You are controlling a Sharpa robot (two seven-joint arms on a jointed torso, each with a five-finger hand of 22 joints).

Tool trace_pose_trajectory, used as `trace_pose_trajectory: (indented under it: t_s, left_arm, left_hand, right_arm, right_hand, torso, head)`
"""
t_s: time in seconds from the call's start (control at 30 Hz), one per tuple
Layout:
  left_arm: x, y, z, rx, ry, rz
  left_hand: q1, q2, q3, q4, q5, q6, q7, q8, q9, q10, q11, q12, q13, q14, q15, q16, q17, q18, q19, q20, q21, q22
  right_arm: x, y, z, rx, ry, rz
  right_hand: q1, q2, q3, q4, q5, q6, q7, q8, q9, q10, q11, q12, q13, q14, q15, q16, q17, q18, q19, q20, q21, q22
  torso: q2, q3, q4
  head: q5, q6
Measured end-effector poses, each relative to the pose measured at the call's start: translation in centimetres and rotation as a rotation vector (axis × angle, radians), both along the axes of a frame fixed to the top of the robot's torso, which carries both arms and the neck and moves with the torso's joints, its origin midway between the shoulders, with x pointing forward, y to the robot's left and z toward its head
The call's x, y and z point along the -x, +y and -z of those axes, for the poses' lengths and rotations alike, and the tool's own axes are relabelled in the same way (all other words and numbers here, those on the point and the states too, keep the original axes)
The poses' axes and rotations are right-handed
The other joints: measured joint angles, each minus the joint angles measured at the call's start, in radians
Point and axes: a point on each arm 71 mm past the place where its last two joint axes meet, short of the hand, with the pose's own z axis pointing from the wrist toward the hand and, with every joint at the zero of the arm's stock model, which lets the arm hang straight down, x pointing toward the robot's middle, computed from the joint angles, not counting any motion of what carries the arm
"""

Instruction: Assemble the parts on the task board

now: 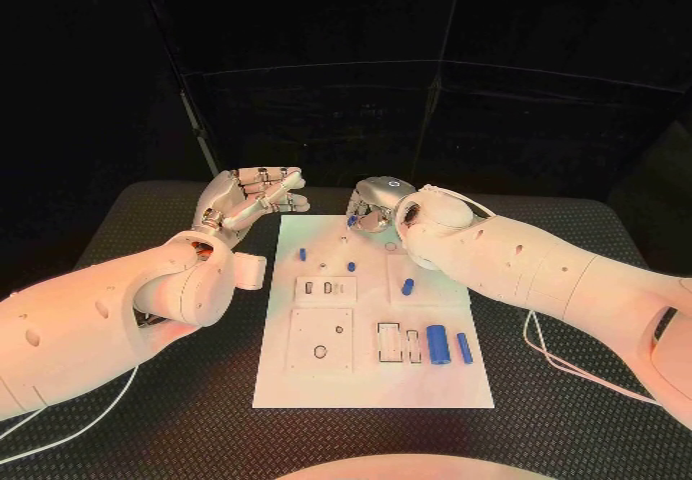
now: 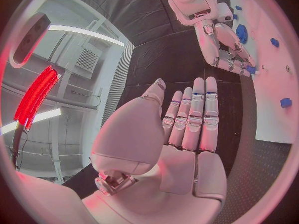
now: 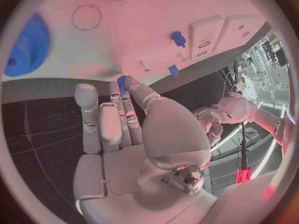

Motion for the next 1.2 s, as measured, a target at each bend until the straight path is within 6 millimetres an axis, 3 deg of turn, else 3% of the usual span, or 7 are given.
trace_pose_trajectory:
  t_s: [0.43,0.63,0.67,0.73,0.8,0.87,1.2]
  left_arm:
    - [0.0,0.0,-0.1,0.001,-0.002,0.002]
    - [0.0,0.0,-0.2,0.001,-0.002,0.002]
    - [0.0,0.0,-0.2,0.001,-0.002,0.002]
    - [0.0,0.0,-0.2,0.001,-0.002,0.001]
    - [0.0,0.0,-0.2,0.0,-0.002,0.001]
    - [0.0,0.0,-0.2,0.0,-0.002,0.001]
    - [0.0,0.4,-0.2,-0.004,-0.002,-0.006]
  left_hand:
    - [0.0,0.0,0.0,0.0,0.0,0.0,0.0,0.0,0.0,0.0,0.0,0.0,0.0,0.0,0.0,-0.005,0.0,0.0,0.0,0.0,0.0,0.0]
    - [0.0,0.0,0.0,0.0,0.0,0.0,0.0,0.0,0.0,0.0,0.0,0.0,0.0,0.0,0.0,-0.005,0.001,0.0,0.0,0.0,0.0,0.0]
    - [0.0,0.0,0.0,0.0,0.0,0.0,0.0,0.0,0.0,0.0,0.0,0.0,0.0,0.0,0.0,-0.005,0.001,0.0,0.0,0.0,0.0,0.0]
    - [0.0,0.0,0.0,0.0,0.0,0.0,0.0,0.0,0.0,0.0,0.0,0.0,0.0,0.0,0.0,-0.005,0.001,0.0,0.0,0.0,0.0,0.0]
    - [0.0,0.0,0.0,0.0,0.0,0.0,0.0,0.0,0.0,0.0,0.0,0.0,0.0,0.0,0.0,-0.005,0.001,0.0,0.0,0.0,0.0,0.0]
    - [0.0,0.0,0.0,0.0,0.0,0.0,0.0,0.0,0.0,0.0,0.0,0.0,0.0,0.0,0.0,-0.005,0.001,0.0,0.0,0.0,0.0,0.0]
    - [0.0,0.0,-0.003,-0.003,0.0,0.0,0.0,0.0,0.0,0.0,0.0,-0.004,0.0,0.0,0.0,-0.005,0.001,0.0,0.0,0.0,0.0,-0.001]
  right_arm:
    - [-0.1,0.5,0.1,0.004,0.008,-0.006]
    - [-0.2,0.7,0.2,0.01,0.013,-0.006]
    - [-0.2,0.7,0.2,0.011,0.014,-0.006]
    - [-0.2,0.7,0.3,0.013,0.016,-0.005]
    - [-0.2,0.7,0.3,0.015,0.017,-0.002]
    - [-0.2,0.6,0.4,0.016,0.017,0.001]
    - [0.6,-1.1,-0.5,0.003,-0.013,-0.004]
  right_hand:
    - [-0.004,-0.004,0.005,0.005,-0.006,-0.001,-0.001,-0.008,0.003,0.0,0.0,0.0,-0.001,0.0,0.0,0.003,0.0,0.0,0.0,0.0,0.0,0.001]
    - [-0.015,-0.023,0.013,0.018,-0.017,-0.011,0.007,-0.008,0.001,-0.024,0.009,0.0,-0.006,0.0,0.0,0.003,-0.003,0.0,-0.007,0.007,0.0,0.0]
    - [-0.021,-0.03,0.012,0.024,-0.024,-0.029,0.015,-0.008,0.001,-0.052,0.015,0.0,-0.008,0.0,0.001,0.005,-0.003,0.0,-0.013,0.013,0.0,-0.009]
    - [-0.025,-0.057,0.008,0.034,-0.041,-0.098,0.031,-0.012,-0.002,-0.124,0.032,0.0,-0.012,-0.002,0.02,0.007,-0.012,0.0,-0.038,0.022,-0.013,-0.038]
    - [-0.021,-0.079,-0.005,0.045,-0.052,-0.19,0.034,-0.014,-0.004,-0.201,0.044,0.0,-0.012,-0.002,0.023,-0.018,-0.057,0.0,-0.08,0.033,-0.05,-0.1]
    - [-0.014,-0.086,-0.024,0.053,-0.052,-0.229,0.033,-0.014,-0.004,-0.249,0.048,0.0,-0.011,-0.006,0.027,-0.036,-0.089,0.0,-0.105,0.039,-0.076,-0.14]
    - [-0.001,-0.09,-0.059,0.077,-0.052,-0.224,0.033,-0.005,0.002,-0.268,0.05,0.036,-0.007,-0.007,0.029,-0.041,-0.099,0.0,-0.113,0.041,-0.085,-0.155]
  torso:
    - [0.002,-0.0012,-0.0003]
    - [0.002,-0.0015,-0.0006]
    - [0.002,-0.0016,-0.001]
    - [0.002,-0.0017,-0.0015]
    - [0.002,-0.0017,-0.0019]
    - [0.002,-0.0017,-0.0021]
    - [0.002,-0.0005,-0.0049]
  head:
    - [0.003,-0.002]
    - [0.005,-0.004]
    - [0.006,-0.004]
    - [0.007,-0.004]
    - [0.007,-0.004]
    - [0.007,-0.005]
    - [0.007,-0.001]
